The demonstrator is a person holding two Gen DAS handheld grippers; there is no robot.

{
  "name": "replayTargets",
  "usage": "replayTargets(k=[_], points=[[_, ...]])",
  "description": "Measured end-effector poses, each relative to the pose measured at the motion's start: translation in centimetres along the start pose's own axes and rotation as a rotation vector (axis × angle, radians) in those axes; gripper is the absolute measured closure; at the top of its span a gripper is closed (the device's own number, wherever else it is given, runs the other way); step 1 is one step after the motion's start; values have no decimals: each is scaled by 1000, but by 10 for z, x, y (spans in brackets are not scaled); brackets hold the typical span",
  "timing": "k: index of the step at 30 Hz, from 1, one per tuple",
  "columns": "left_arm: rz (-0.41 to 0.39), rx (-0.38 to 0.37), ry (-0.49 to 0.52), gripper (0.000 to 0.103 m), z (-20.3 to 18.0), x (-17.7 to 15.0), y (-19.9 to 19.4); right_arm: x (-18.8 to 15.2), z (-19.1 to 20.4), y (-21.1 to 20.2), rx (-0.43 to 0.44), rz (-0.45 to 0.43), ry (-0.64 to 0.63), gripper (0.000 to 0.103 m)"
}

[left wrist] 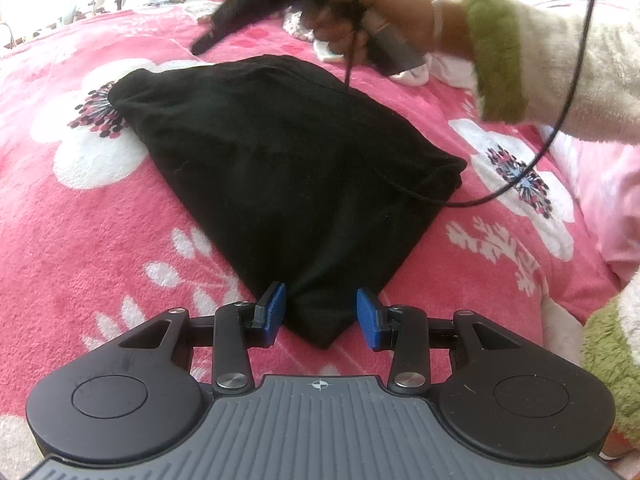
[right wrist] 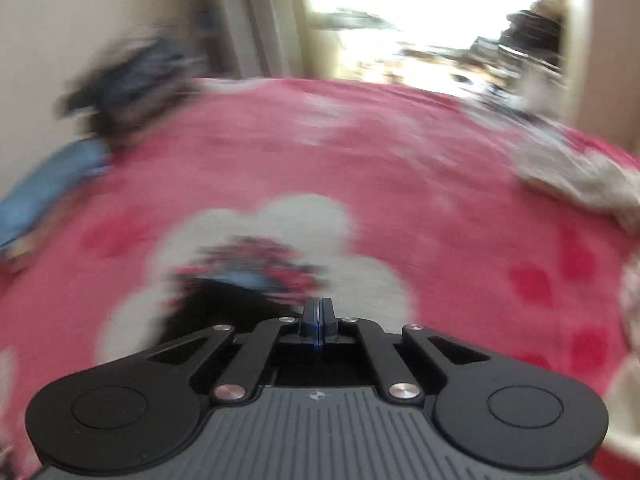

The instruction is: Fold clothes

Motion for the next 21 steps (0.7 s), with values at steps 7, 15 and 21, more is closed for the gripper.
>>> replayTargets(k=[7, 15, 21], points=[[-5, 0, 0, 64, 0, -4, -1, 13, -12, 50, 22, 18, 145, 101], [17, 0, -27, 64, 3, -3, -1, 4, 20, 56, 234, 136, 131, 103], [34, 24, -38, 64, 2, 4, -7, 27, -47, -17, 22, -116, 280, 98]])
Point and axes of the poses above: each gripper's, at about its wrist camera, not at the fingertips, and y roughly the way its jaws point, z to its left, x to its top, the point moved 7 cm from there along y, roughly the way its jaws point, and after that the axes turned 6 degrees about x, right-handed, at the moved point
